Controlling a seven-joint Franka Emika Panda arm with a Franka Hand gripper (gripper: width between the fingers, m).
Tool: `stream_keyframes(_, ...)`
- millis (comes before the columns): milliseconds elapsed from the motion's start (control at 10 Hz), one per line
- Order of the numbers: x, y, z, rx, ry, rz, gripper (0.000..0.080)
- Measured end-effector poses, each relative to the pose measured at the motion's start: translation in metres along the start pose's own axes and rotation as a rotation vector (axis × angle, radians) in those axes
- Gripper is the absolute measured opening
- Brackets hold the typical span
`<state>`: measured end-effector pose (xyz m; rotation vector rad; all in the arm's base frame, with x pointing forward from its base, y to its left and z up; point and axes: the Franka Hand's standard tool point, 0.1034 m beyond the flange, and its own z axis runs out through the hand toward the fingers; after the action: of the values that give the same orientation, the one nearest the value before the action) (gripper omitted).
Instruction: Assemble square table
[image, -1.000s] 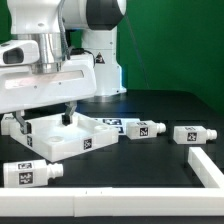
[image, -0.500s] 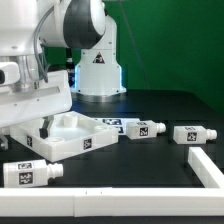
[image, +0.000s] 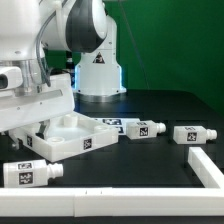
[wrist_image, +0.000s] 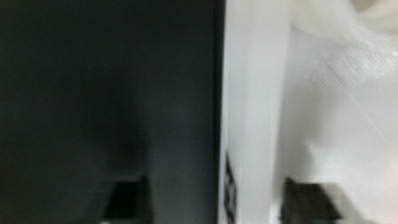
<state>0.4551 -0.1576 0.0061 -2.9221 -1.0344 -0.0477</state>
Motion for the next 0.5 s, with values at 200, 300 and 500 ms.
stream_keyframes(200, 0.000, 0.000, 0.000, 0.000, 0.000, 0.000, 0.0090)
stream_keyframes(300, 0.003, -0.002, -0.002, 0.004, -0.001, 0.036, 0.0090)
stream_keyframes(500, 0.024, -0.013, -0.034, 0.047, -0.029, 0.172, 0.0049)
